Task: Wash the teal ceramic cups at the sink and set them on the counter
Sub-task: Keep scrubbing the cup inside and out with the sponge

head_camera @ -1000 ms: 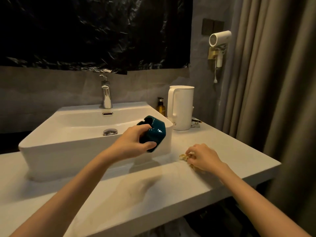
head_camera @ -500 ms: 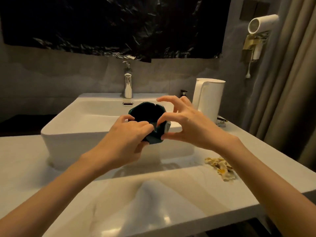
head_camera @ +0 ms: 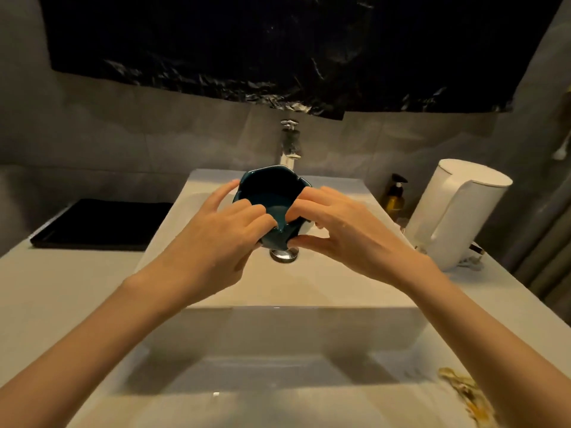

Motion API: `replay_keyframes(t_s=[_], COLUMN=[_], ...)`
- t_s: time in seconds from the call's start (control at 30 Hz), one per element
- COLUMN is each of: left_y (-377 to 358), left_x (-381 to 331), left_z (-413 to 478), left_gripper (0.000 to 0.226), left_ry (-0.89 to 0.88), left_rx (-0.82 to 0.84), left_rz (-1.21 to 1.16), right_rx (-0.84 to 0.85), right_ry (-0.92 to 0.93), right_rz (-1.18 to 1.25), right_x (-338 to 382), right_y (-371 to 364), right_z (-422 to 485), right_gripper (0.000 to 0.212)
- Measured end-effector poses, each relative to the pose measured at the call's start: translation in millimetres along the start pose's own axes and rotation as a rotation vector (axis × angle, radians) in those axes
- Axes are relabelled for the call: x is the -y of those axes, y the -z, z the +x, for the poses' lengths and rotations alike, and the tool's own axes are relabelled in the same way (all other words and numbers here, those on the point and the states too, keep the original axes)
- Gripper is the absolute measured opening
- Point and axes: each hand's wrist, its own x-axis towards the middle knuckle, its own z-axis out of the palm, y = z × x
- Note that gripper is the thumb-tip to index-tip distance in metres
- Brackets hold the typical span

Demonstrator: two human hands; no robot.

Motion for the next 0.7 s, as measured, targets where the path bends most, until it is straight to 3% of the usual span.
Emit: replay_keyframes(t_s=[0.2, 0.33, 0.53, 0.7], left_y=[40.4, 75.8, 109.8, 125.9], left_x=[25.5, 25.4, -2.5, -21.4], left_z=[11.1, 1.7, -21.2, -37.8], left_gripper=[0.033, 0.06, 0.058, 0.047], left_ry=[0.197, 0.541, 1.175, 1.348], left_rx=[0.023, 0.03, 0.017, -0.068], left_rz=[-0.179, -0.362, -0.911, -0.984], right_rx=[0.1, 0.147, 0.184, 0.222], right_ry=[-0.075, -0.094, -0.012, 0.077], right_rz=[0.179, 0.277, 0.39, 0.463], right_x=[-3.1, 5.7, 26.1, 50.3], right_y=[32.9, 54.4, 65.6, 44.2], right_z=[32.9, 46.6, 53.6, 52.8], right_gripper=[0.021, 0.021, 0.019, 0.019])
